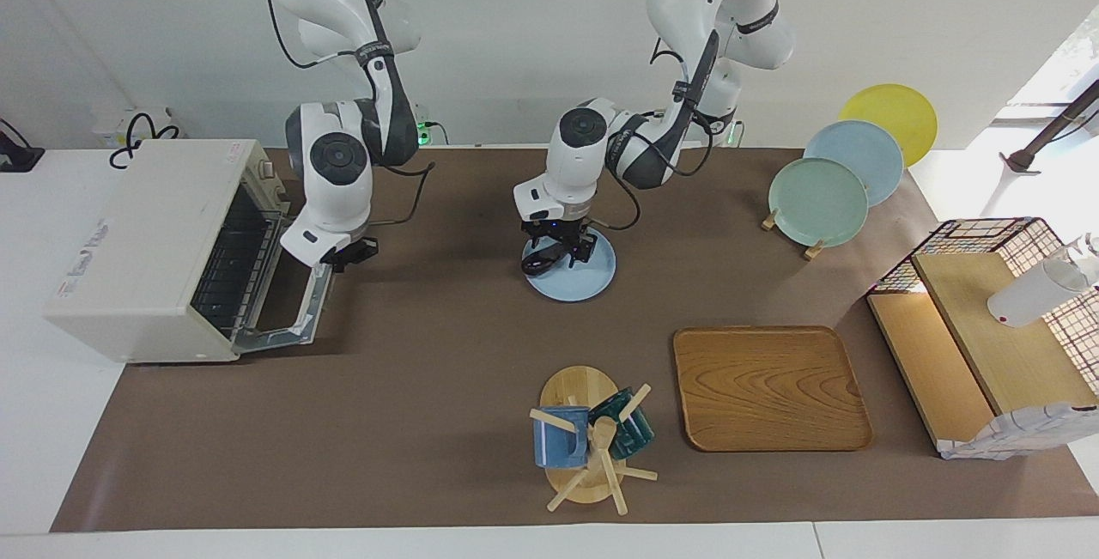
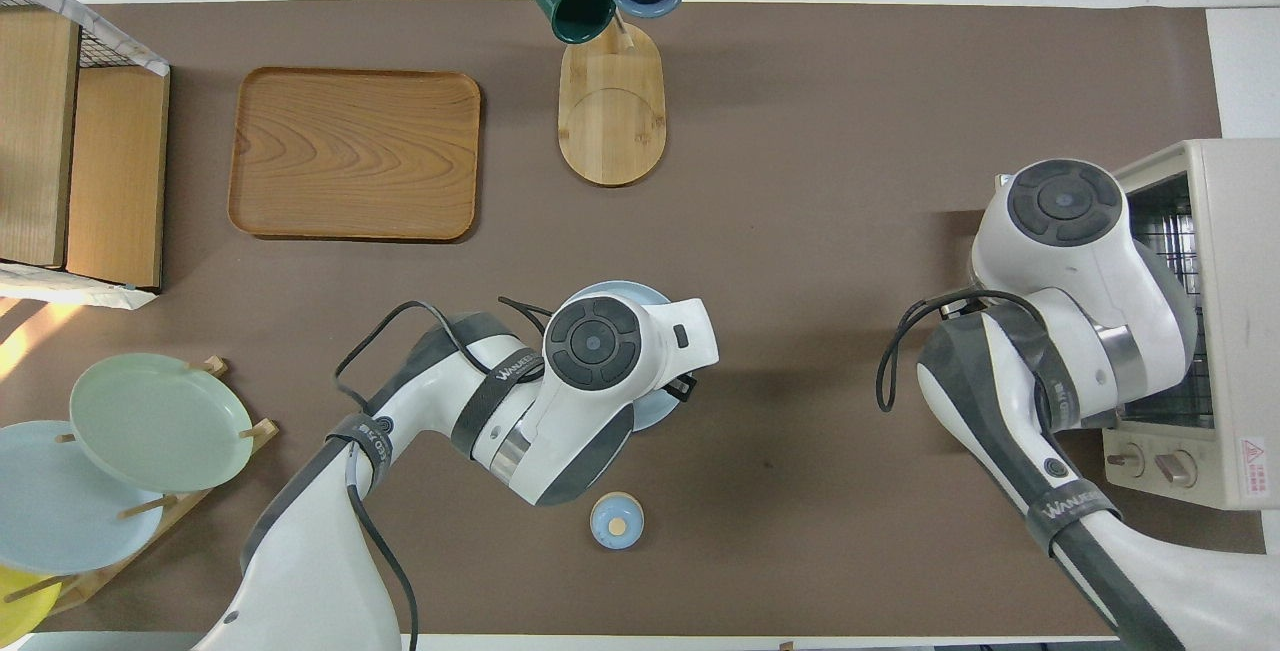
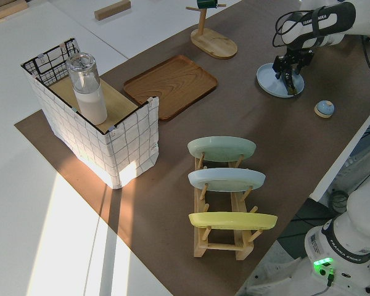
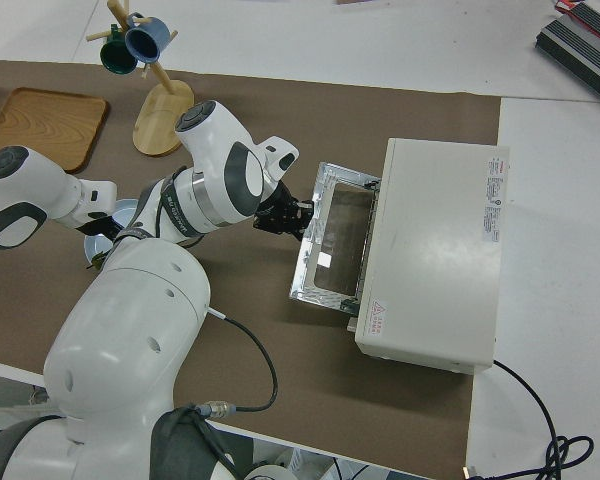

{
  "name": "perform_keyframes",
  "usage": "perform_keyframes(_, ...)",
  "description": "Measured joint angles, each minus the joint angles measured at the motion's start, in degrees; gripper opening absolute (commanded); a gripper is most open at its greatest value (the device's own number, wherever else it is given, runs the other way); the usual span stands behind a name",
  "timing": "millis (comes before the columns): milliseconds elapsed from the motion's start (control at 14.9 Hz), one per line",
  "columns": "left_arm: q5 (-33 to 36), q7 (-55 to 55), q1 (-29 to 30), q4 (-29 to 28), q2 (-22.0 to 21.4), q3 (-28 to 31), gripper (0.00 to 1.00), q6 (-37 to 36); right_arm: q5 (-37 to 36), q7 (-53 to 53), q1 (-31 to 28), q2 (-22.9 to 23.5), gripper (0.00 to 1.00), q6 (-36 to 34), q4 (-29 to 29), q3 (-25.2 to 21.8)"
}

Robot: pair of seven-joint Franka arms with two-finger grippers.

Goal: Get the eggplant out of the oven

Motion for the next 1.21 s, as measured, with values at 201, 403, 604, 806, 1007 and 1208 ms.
perform_keyframes(201,-0.01,0.08,0.01,0.00,0.00,0.07,0.42,0.00,0.10,-5.54,-2.99,-3.51,0.00,-5.21,3.04,-0.32)
perform_keyframes(403,-0.03,0.13,0.06,0.00,0.00,0.18,0.14,0.00,-0.33,-9.31,-7.24,-6.55,0.05,-6.28,4.00,-1.57)
perform_keyframes(604,-0.21,0.14,0.22,0.03,-0.02,0.30,0.00,0.00,-0.89,-10.78,-8.81,-7.15,0.25,-6.48,4.46,-2.28)
perform_keyframes(806,-1.04,0.14,1.47,0.10,-0.06,0.48,0.00,-0.09,0.99,-11.41,-8.78,-9.07,0.40,-8.88,4.83,-2.13)
perform_keyframes(1007,-2.19,0.18,4.28,0.86,-0.55,0.65,0.00,-0.84,7.78,-11.98,-8.16,-13.49,0.43,-14.57,7.69,-1.38)
perform_keyframes(1208,-2.48,0.20,8.71,4.54,-1.48,0.85,0.00,-5.83,13.55,-11.99,-8.19,-15.30,0.71,-20.91,12.36,-1.12)
